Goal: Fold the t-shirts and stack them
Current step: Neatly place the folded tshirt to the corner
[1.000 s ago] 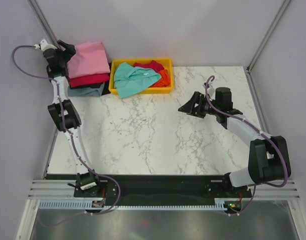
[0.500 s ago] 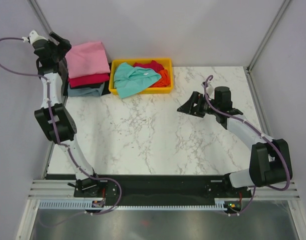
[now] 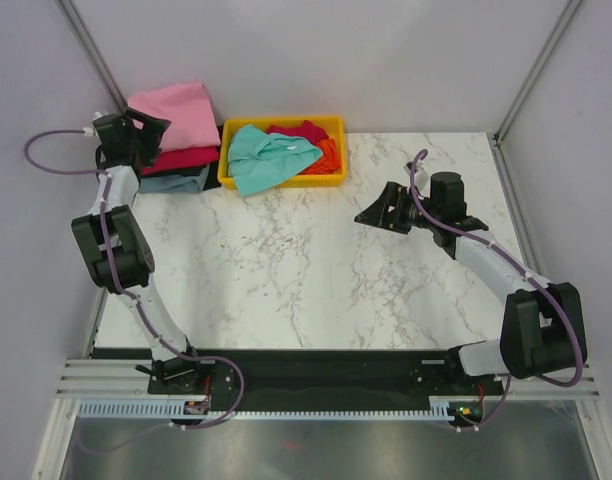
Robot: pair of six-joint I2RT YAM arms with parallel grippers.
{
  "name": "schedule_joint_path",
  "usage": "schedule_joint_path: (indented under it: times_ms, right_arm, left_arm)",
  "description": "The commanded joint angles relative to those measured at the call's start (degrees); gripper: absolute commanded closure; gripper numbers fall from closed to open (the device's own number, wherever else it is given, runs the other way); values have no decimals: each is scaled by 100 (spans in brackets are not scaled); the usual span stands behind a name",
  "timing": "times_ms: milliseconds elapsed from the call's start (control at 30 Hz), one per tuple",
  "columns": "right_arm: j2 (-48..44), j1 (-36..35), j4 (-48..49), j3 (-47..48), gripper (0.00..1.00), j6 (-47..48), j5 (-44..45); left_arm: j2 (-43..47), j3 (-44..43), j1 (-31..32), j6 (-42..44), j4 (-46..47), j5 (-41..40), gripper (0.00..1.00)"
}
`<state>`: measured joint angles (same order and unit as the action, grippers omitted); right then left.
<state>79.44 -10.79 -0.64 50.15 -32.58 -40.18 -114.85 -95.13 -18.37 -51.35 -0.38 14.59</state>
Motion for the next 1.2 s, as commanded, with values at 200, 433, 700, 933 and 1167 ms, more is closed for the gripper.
schedule_joint_path:
  times_ms: [200, 433, 700, 933, 1167]
  right_arm:
    - [-148, -11, 100, 171, 11, 155, 55]
    - [-104, -20, 100, 162, 11, 173, 90]
    - [-104, -20, 100, 162, 11, 173, 107]
    - [-86, -11, 100, 162, 11, 173, 107]
    - [-86, -20, 100, 144, 11, 173, 107]
  left_arm:
    - [-449, -497, 299, -534, 197, -53, 8]
    - [-504, -392, 509, -631, 73, -588, 10]
    - [-574, -217, 624, -771, 73, -843, 10]
    - [-187, 504, 703, -859, 12, -1265, 9]
    - [-398, 153, 694, -718, 21, -1213, 10]
